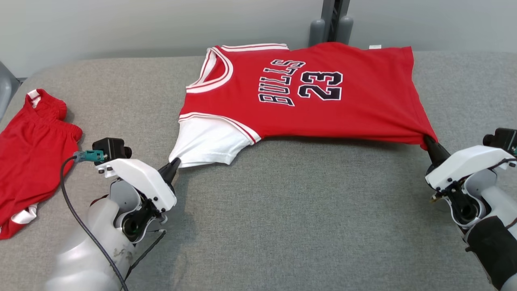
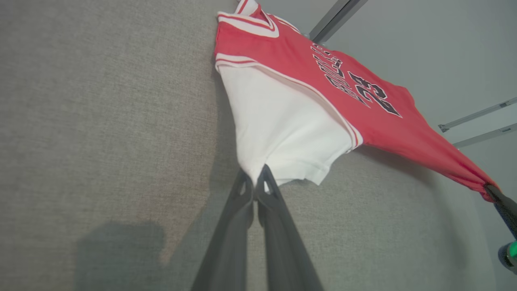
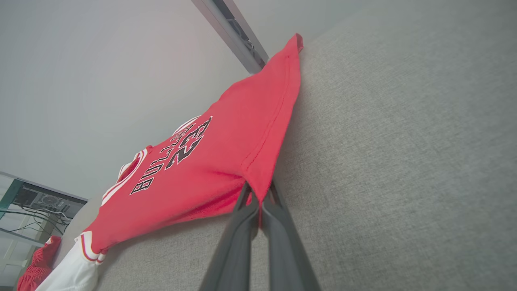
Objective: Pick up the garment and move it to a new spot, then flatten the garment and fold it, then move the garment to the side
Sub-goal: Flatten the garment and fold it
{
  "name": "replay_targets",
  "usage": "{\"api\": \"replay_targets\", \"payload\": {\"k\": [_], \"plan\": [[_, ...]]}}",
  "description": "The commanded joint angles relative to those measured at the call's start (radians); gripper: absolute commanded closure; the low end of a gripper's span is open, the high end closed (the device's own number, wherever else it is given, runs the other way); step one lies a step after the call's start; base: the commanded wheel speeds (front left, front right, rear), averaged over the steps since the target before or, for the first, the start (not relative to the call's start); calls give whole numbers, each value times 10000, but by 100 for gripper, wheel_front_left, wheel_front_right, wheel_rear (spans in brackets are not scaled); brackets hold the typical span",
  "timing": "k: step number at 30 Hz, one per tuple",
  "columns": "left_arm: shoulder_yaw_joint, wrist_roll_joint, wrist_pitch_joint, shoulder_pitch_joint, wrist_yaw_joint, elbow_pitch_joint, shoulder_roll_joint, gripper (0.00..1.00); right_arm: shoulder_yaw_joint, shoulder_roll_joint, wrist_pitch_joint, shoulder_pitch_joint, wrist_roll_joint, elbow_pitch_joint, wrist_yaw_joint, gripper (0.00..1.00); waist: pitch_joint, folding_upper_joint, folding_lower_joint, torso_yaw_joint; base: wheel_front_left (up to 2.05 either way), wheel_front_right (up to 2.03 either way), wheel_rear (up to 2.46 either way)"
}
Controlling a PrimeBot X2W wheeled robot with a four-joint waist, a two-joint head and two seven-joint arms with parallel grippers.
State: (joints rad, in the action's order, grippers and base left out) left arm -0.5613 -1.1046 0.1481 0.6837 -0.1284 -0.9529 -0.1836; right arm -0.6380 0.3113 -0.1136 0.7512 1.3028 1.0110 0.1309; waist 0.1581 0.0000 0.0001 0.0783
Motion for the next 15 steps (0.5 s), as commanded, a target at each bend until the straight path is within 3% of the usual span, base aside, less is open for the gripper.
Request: {"api": "replay_targets", "payload": {"k": [1, 15], "plan": [[53, -67, 98, -136, -19, 166, -224, 100, -43, 161, -67, -188, 47, 36, -4, 100, -93, 0, -1, 10, 0, 0, 0], [-697, -617, 2633, -2509, 16, 3369, -1765, 100, -1211, 650, 452, -997, -105, -785, -4, 100, -724, 0, -1, -283, 0, 0, 0]]}}
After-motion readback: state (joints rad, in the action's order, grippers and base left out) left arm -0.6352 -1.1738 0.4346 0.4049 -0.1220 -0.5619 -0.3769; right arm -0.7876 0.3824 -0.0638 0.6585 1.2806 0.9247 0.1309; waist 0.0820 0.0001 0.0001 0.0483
